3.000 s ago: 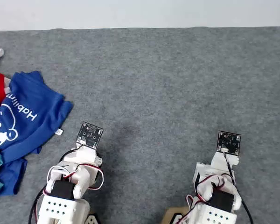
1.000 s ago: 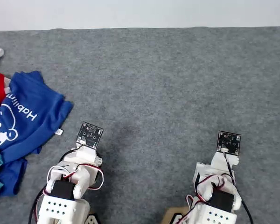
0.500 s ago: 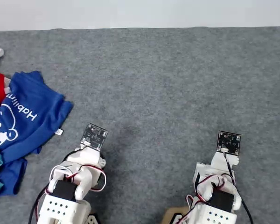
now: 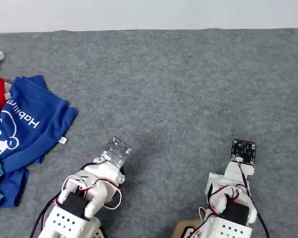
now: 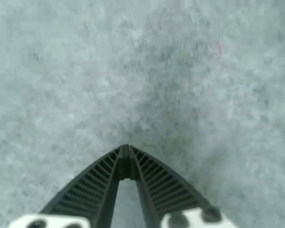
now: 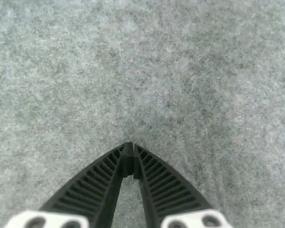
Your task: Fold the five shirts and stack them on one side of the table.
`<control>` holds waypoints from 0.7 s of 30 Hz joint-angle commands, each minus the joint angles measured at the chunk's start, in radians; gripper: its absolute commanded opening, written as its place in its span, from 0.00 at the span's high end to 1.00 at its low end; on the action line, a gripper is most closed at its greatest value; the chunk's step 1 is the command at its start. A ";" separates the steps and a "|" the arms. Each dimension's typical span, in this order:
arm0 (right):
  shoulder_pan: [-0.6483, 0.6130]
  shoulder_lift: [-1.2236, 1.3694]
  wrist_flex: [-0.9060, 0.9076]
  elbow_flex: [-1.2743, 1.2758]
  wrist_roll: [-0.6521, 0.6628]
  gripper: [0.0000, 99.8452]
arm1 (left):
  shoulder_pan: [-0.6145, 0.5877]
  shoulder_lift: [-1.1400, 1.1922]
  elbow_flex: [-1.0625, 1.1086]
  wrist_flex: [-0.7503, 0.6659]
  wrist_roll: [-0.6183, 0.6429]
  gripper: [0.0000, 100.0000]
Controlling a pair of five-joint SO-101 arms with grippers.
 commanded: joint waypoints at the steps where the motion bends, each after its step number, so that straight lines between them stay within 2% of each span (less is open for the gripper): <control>1: 0.010 -0.013 0.005 0.015 0.005 0.99 | -0.015 -0.009 -0.133 -0.020 0.003 0.99; 9: 0.010 -0.013 0.005 0.015 0.005 0.99 | -0.014 -0.003 -0.317 -0.015 0.003 0.99; 14: 0.010 -0.013 0.005 0.015 0.005 0.99 | -0.015 0.000 -0.504 -0.006 0.003 0.99; 18: 0.010 -0.013 0.005 0.015 0.005 0.99 | -0.017 0.068 -0.651 0.123 0.008 0.99; 21: 0.010 -0.013 0.005 0.015 0.005 0.99 | -0.068 0.198 -0.776 0.247 0.009 0.99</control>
